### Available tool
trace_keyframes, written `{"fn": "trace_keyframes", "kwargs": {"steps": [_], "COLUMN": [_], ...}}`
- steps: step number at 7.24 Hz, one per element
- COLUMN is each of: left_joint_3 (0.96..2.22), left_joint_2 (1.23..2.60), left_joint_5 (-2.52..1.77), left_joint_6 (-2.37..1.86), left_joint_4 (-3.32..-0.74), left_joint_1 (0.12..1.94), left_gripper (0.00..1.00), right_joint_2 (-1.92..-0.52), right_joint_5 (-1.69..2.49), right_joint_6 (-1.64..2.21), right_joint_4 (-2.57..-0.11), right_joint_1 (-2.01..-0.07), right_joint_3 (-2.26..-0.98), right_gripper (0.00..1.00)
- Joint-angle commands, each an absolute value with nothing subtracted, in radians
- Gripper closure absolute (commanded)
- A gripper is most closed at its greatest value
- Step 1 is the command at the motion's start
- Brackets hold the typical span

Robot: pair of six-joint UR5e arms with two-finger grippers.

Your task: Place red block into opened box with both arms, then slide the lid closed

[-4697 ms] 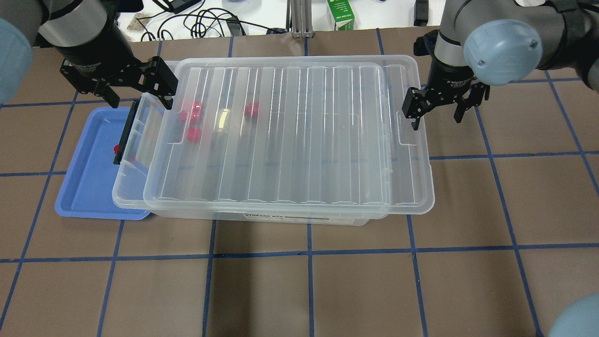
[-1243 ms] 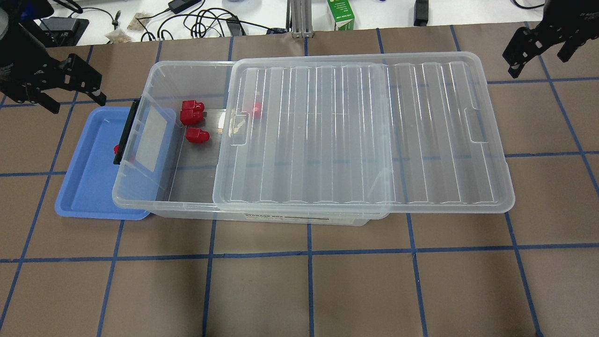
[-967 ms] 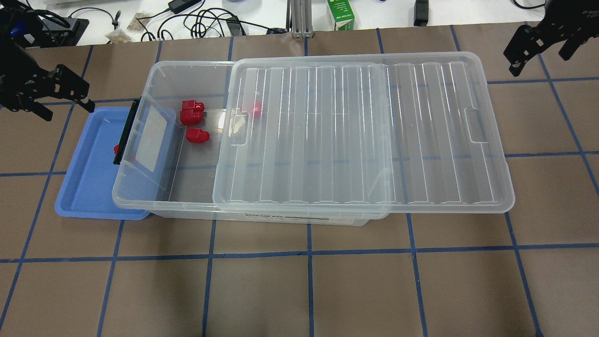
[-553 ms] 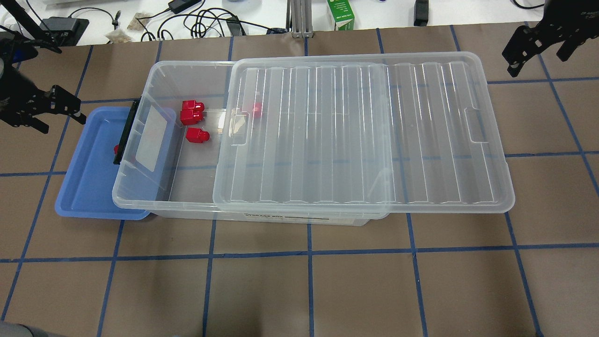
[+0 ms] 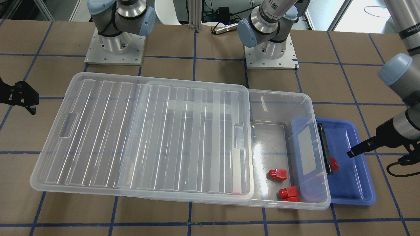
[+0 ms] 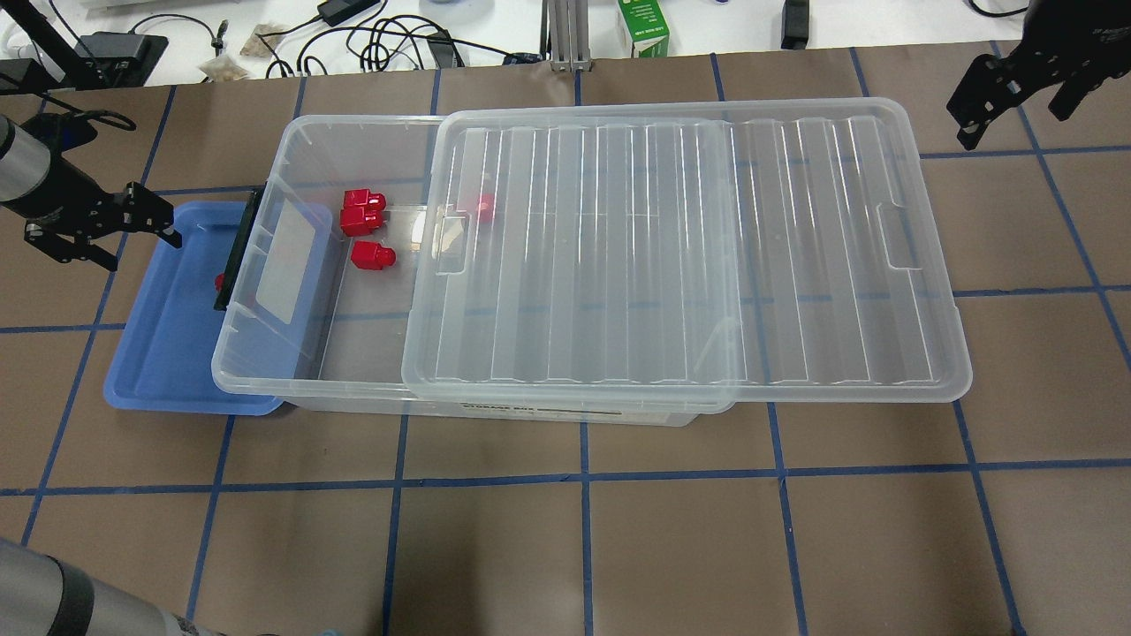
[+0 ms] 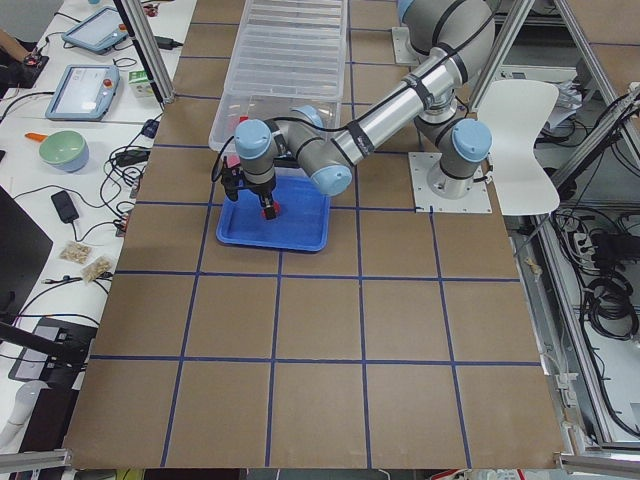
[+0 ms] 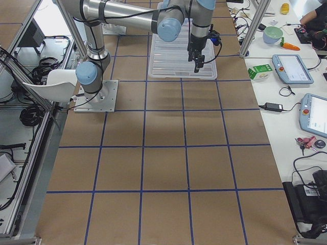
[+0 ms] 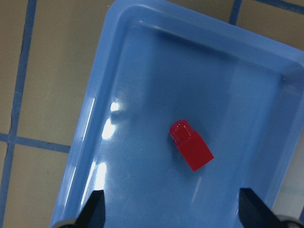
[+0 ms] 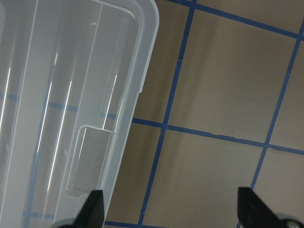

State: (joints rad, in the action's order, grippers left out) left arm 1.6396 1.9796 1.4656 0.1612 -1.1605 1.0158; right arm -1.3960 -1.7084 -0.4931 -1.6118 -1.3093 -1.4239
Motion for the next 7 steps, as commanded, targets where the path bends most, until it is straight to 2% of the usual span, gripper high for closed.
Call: {"fn": "trace_keyframes", "kwargs": {"steps": [1, 3, 5, 6, 7], "left_joint_3": [1.646, 1.663, 1.686, 1.690, 1.695], "left_joint_2": [2.040, 2.068, 2.094, 2.097, 2.115], "left_joint_5": [1.463, 1.463, 1.465, 1.463, 1.465], "left_joint_6": [0.005, 0.005, -0.003, -0.002, -0.003], "left_joint_4": [-1.108, -1.057, -1.014, -1.012, -1.011], "left_joint_1": [1.026, 1.058, 1.084, 1.085, 1.085], "left_gripper": [0.02, 0.03, 0.14, 0.15, 0.27], "right_joint_2": [-1.397, -1.404, -1.405, -1.408, -1.410], "right_joint_5": [-1.707, -1.700, -1.701, -1.700, -1.700], "right_joint_6": [-0.494, -0.495, -0.497, -0.499, -0.499], "right_joint_4": [-1.606, -1.598, -1.597, -1.598, -1.600], "right_joint_1": [-1.309, -1.310, -1.310, -1.309, -1.308], "right_joint_3": [-1.425, -1.427, -1.451, -1.460, -1.462], "right_gripper": [0.00, 0.00, 0.00, 0.00, 0.00]}}
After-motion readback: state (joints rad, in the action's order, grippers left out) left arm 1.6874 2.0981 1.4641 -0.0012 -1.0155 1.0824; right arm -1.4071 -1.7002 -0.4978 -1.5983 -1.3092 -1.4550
